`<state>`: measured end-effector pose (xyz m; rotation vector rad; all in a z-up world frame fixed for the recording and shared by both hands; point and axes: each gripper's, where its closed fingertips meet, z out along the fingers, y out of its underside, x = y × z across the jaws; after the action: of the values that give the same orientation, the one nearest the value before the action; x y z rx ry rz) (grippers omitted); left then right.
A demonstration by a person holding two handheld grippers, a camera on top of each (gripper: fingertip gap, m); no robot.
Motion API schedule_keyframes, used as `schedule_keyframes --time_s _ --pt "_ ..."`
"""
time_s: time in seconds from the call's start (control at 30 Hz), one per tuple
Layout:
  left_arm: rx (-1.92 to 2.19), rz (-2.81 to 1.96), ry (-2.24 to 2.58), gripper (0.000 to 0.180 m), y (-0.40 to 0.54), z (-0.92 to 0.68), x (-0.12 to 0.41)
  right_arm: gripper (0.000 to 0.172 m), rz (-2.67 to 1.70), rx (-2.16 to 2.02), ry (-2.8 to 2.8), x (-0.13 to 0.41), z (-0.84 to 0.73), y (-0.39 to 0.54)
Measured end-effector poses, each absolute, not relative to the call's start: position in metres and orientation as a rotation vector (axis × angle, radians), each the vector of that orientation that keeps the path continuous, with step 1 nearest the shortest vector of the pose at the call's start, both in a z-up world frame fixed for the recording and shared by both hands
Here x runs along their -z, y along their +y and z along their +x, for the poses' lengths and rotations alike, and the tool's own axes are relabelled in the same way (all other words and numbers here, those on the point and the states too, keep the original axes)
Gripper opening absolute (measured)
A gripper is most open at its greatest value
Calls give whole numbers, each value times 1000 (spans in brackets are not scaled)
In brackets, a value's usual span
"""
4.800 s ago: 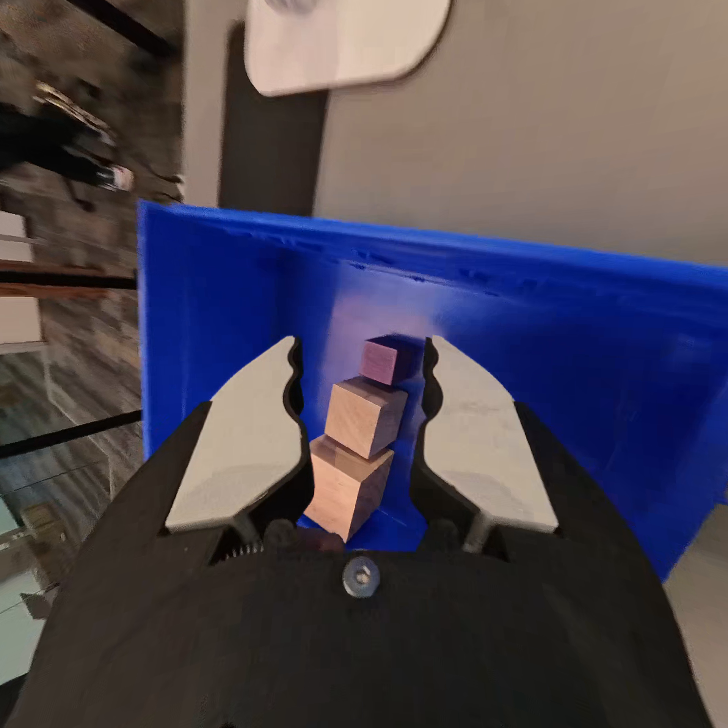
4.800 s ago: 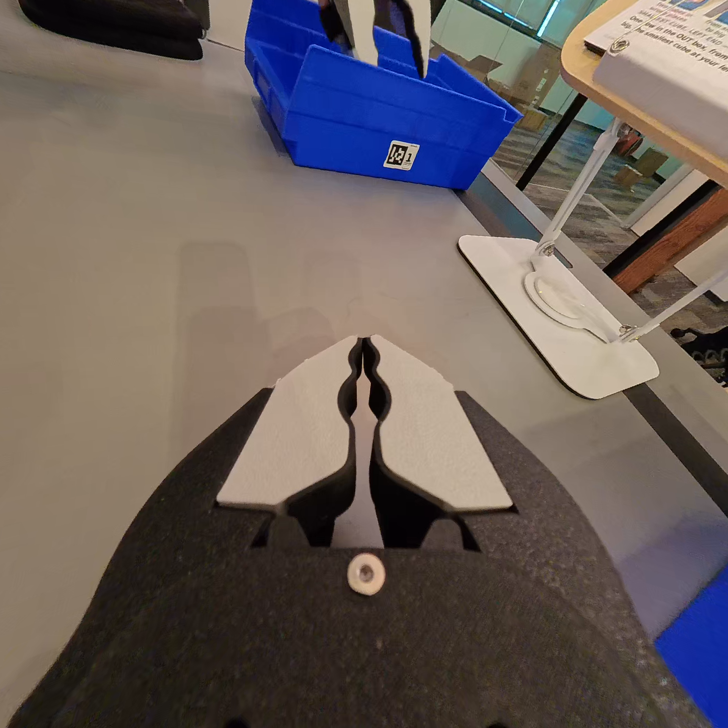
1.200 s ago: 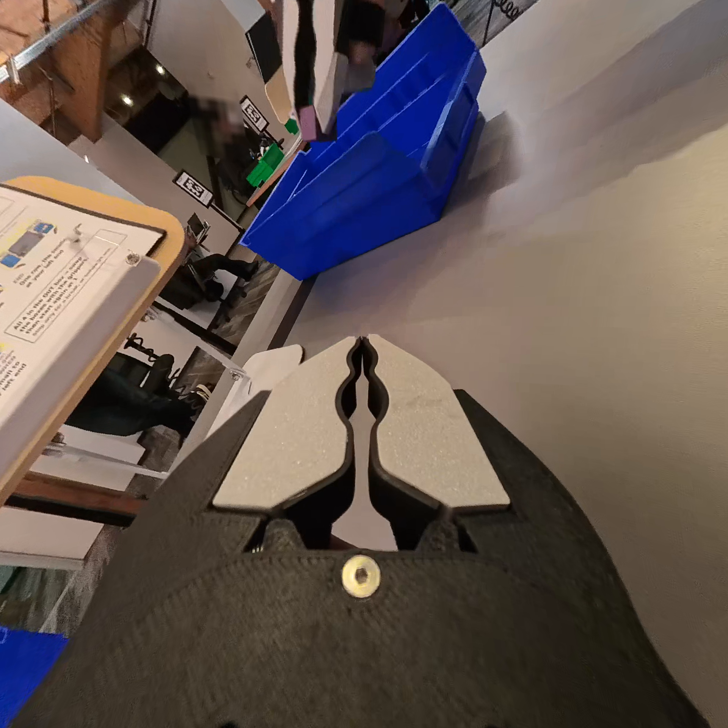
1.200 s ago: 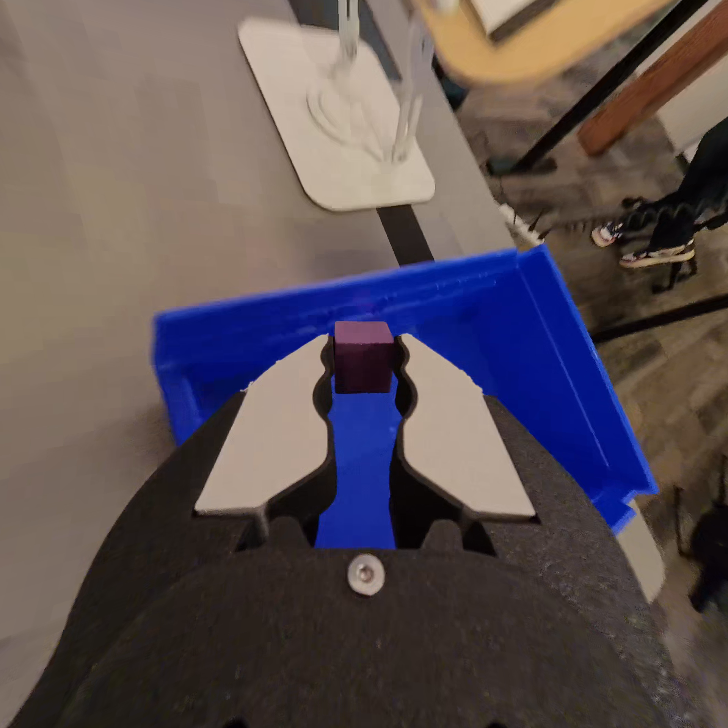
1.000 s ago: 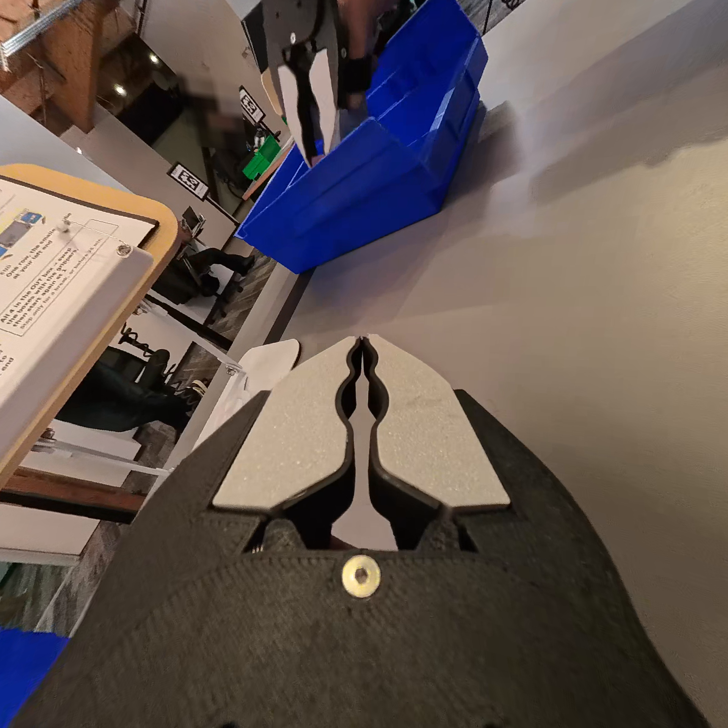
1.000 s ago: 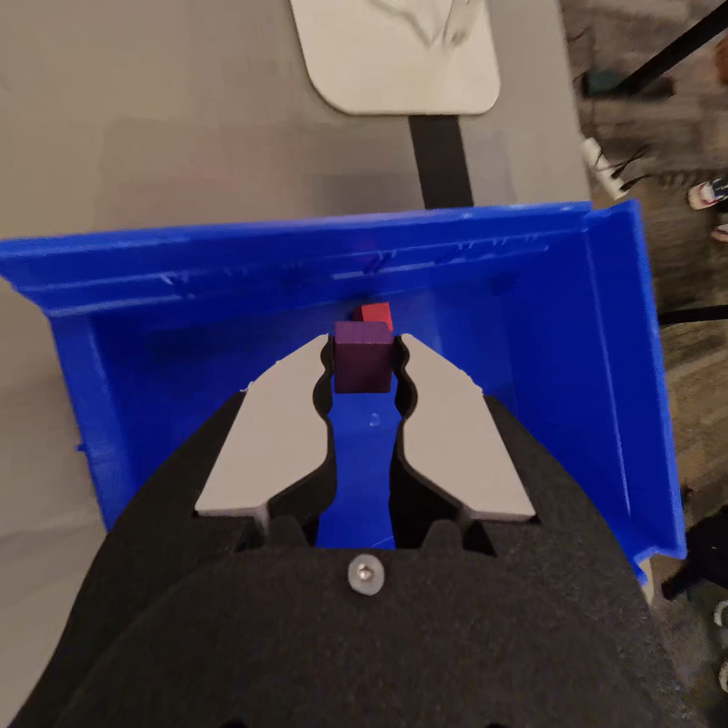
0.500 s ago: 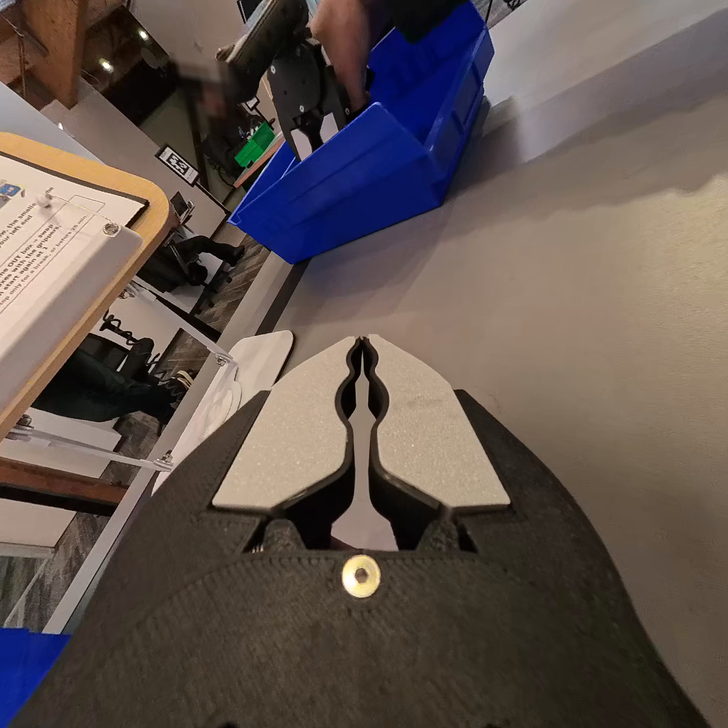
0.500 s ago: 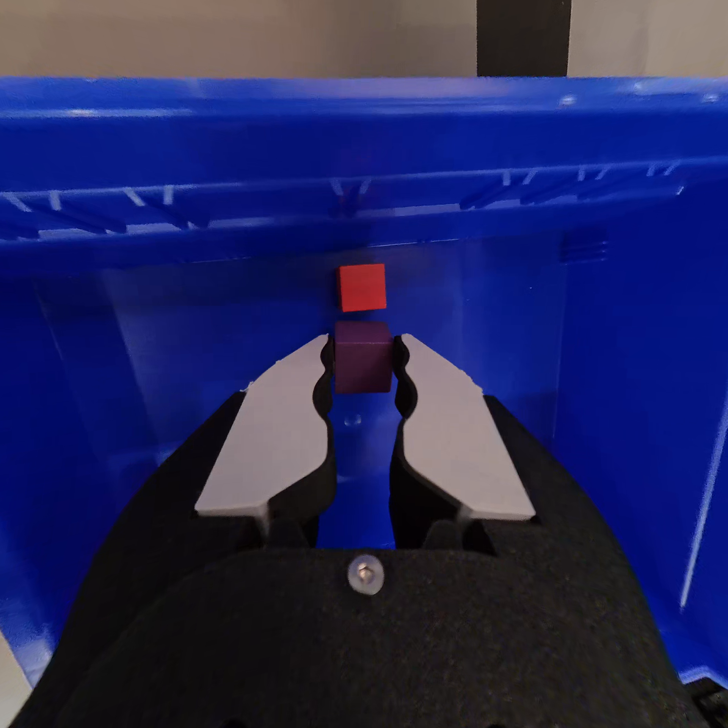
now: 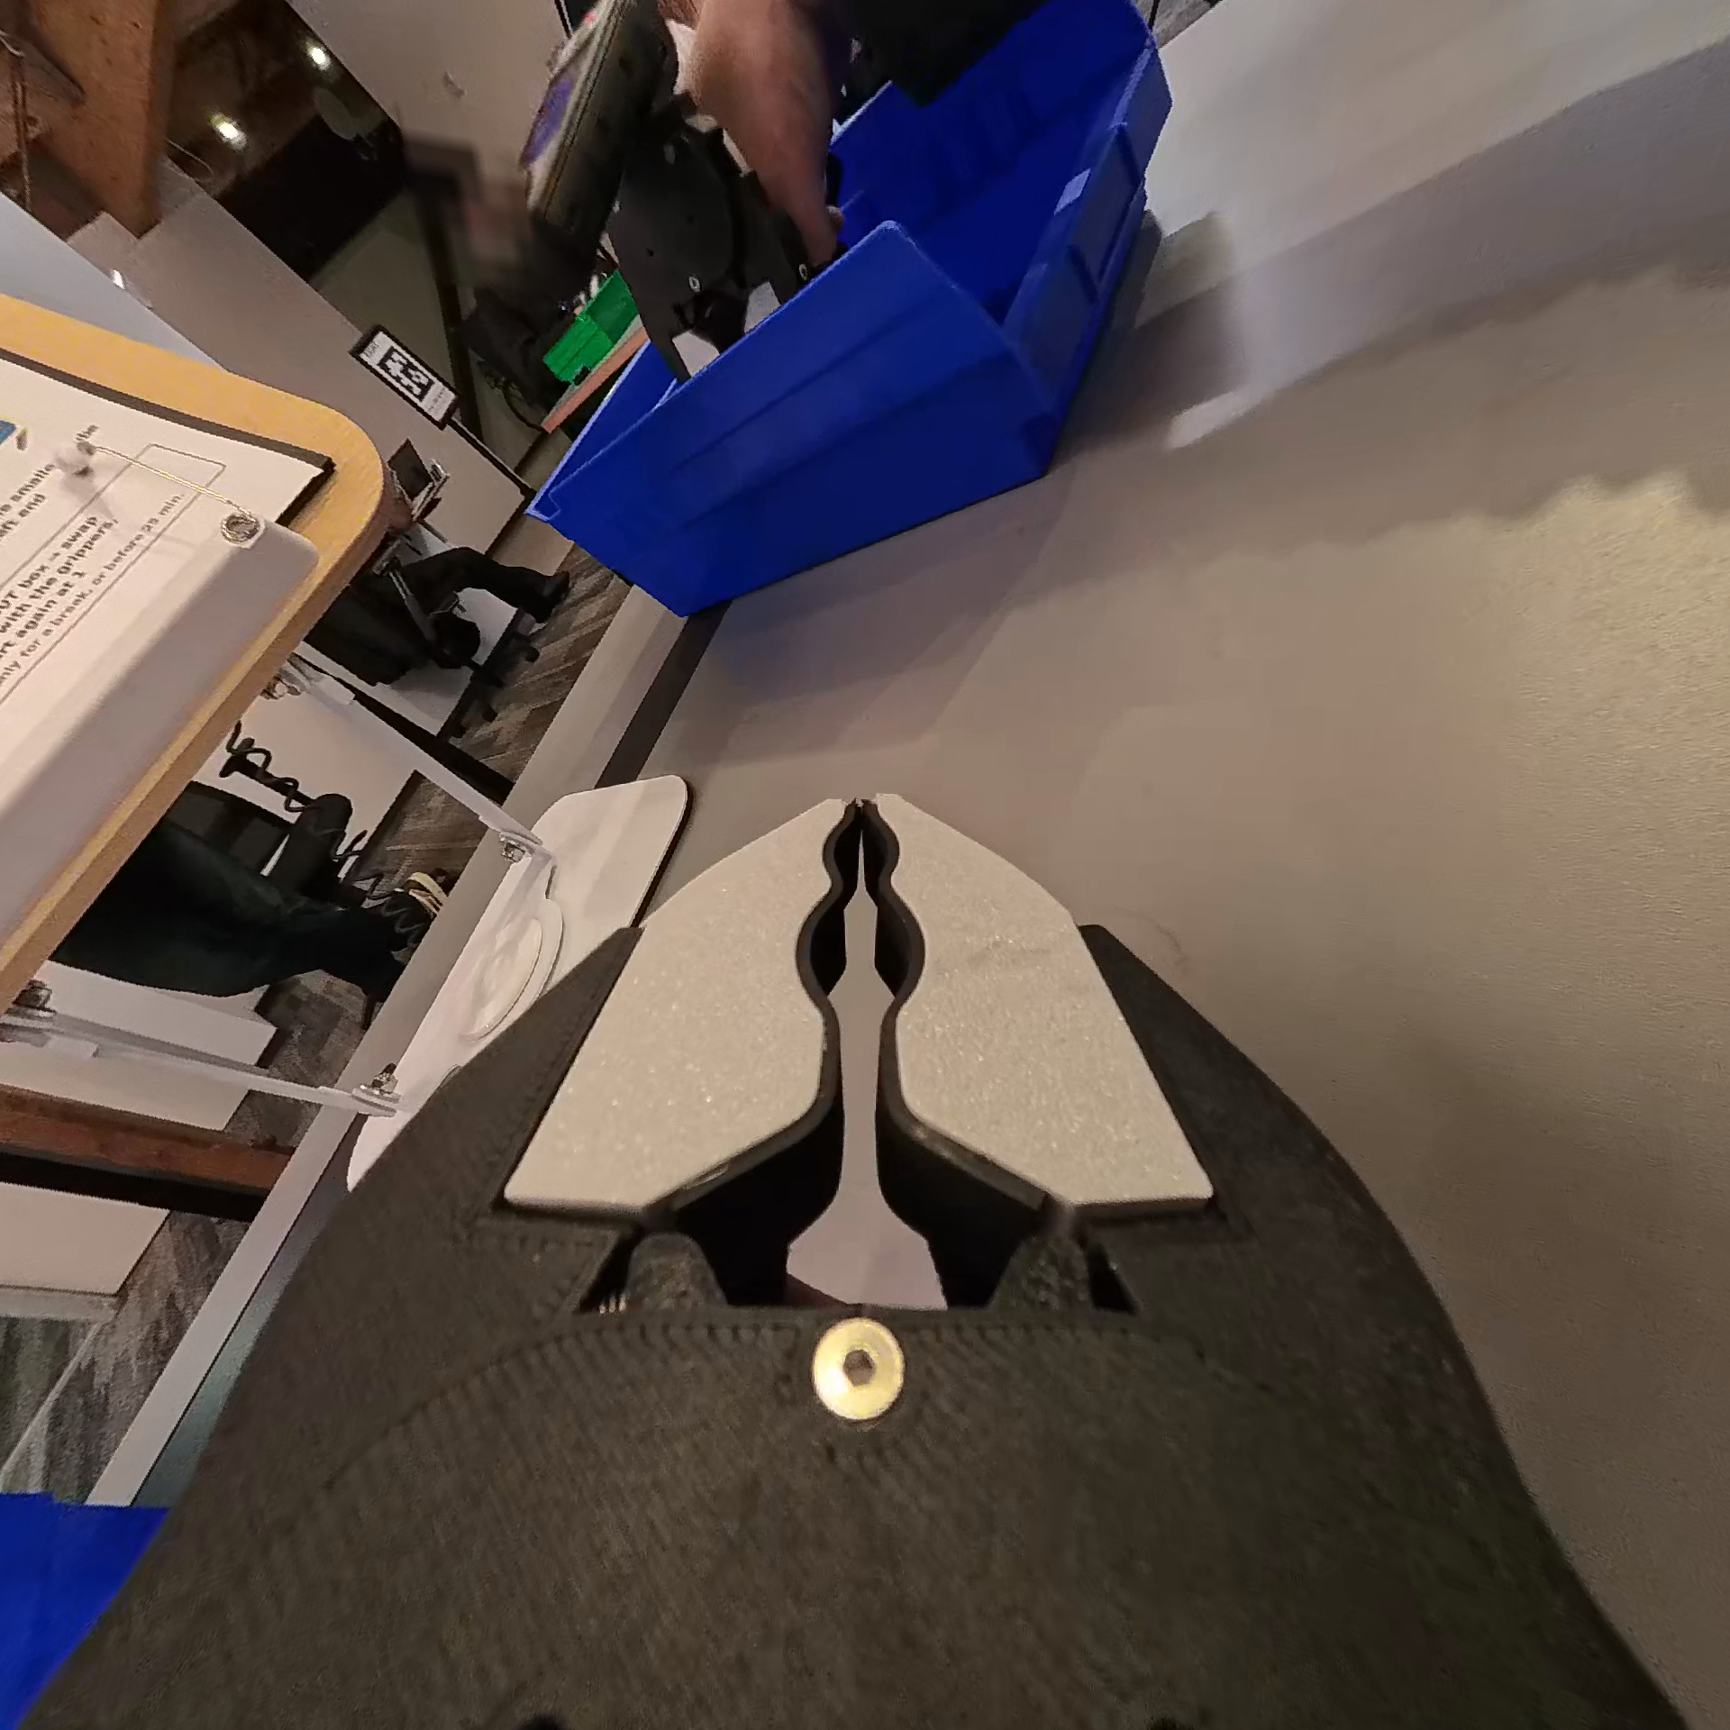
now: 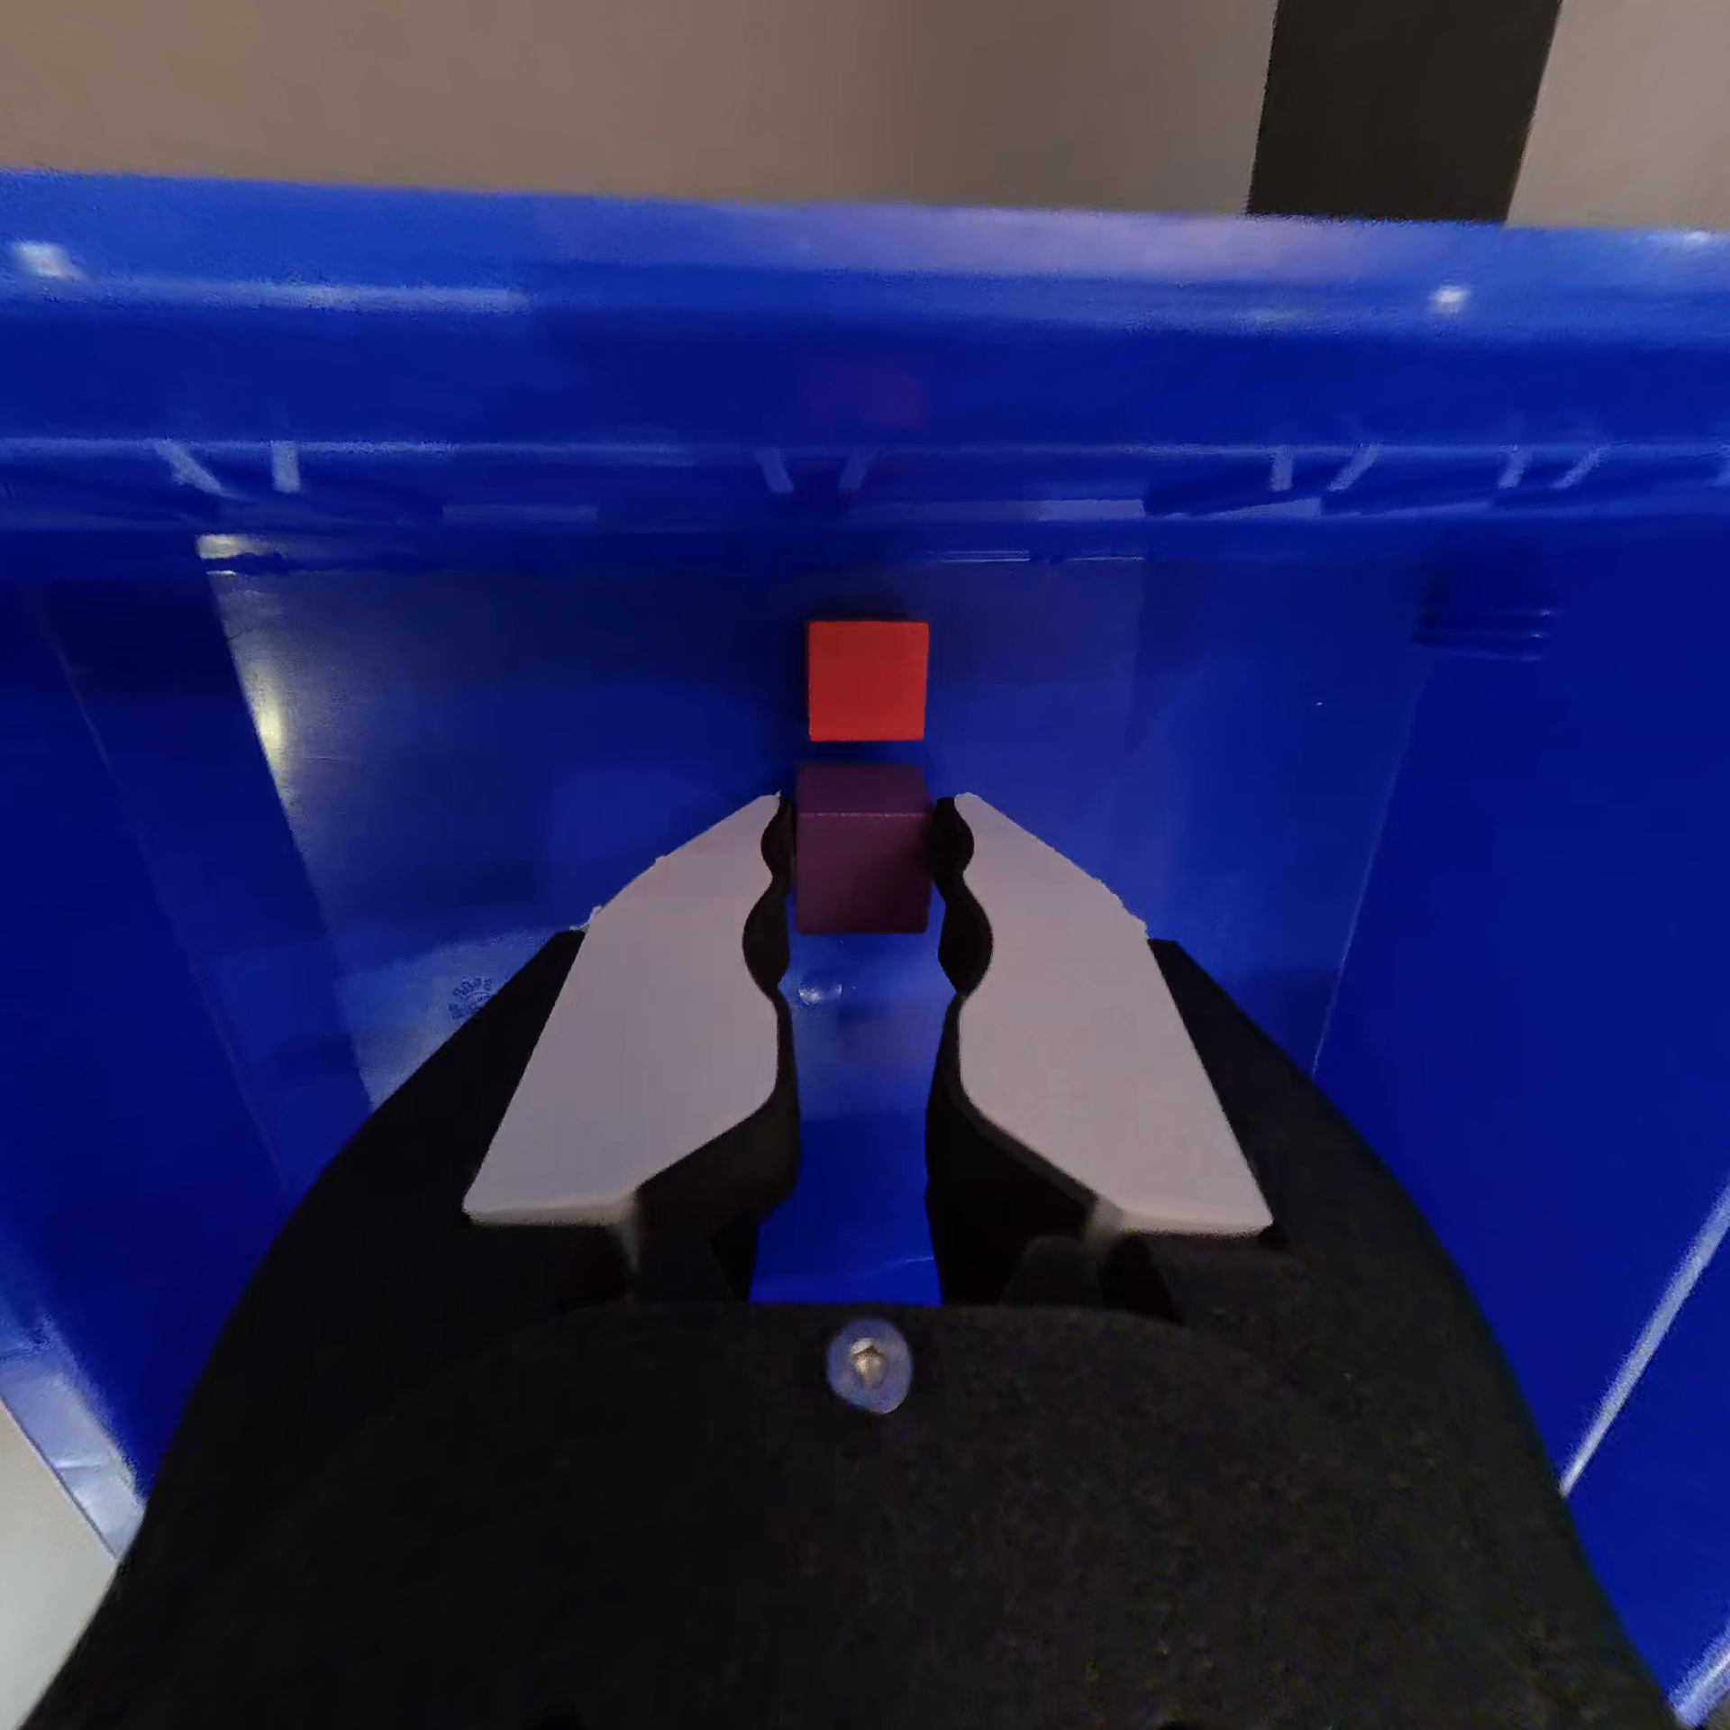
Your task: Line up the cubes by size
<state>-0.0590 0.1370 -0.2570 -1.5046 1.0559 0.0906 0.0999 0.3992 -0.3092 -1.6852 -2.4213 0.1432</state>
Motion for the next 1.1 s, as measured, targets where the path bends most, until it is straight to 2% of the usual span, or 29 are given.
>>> schedule_keyframes --time_s 0.5,0.6,0.7,0.87,1.1 --pt "-83 -1514 1059 0 137 -59 259 29 -1688 -159 -2451 311 96 398" --pt "-86 -1514 1061 0 138 -59 259 42 -1710 -158 -2435 312 96 399" --pt "-86 -1515 1062 0 138 -59 259 42 -1695 -150 -2422 306 96 401" --pt "-88 -1517 1058 0 138 -60 259 44 -1664 -97 -2333 273 98 403" --pt "-88 -1511 1052 1 138 -60 257 40 -1547 47 -2000 184 104 366"
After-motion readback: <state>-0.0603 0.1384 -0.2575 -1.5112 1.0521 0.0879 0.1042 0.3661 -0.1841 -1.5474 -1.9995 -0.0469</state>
